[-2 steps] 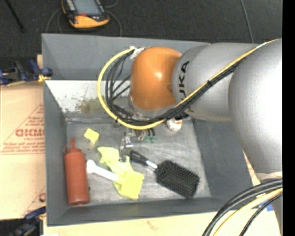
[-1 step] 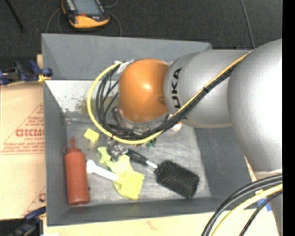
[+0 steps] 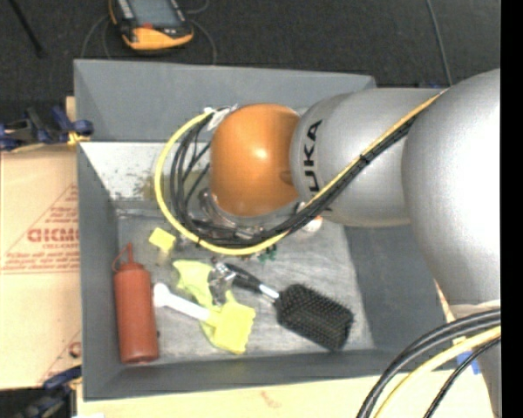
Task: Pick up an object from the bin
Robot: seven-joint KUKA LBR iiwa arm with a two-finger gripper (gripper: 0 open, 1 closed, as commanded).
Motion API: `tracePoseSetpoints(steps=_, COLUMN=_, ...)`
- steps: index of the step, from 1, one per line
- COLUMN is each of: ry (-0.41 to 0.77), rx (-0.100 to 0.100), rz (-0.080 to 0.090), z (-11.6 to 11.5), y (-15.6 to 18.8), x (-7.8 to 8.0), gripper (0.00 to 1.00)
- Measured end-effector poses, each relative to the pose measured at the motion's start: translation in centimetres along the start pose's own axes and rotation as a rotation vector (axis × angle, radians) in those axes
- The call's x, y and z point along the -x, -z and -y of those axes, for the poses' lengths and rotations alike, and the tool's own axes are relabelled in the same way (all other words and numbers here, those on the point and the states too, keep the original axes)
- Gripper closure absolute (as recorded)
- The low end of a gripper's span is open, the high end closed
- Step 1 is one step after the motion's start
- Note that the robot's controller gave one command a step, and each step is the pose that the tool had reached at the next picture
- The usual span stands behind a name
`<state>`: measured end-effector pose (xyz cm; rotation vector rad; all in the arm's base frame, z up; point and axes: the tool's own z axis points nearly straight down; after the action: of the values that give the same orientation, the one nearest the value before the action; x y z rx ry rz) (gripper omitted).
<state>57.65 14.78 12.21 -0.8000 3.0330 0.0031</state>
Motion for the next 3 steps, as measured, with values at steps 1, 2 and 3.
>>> tracePoseSetpoints(steps=1, ry=-0.001, rx=0.0, rz=0.0, z=0.0, y=0.0, x=0.0, gripper=0.0)
tracePoseSetpoints(steps=2, ry=0.031, rx=-0.001, rz=0.002, z=-0.1, y=-3.7, x=0.0, gripper=0.0)
tracePoseSetpoints(steps=3, ry=-0.071, rx=0.0, rz=-0.003, z=0.3, y=-5.1, x=0.9, gripper=0.0)
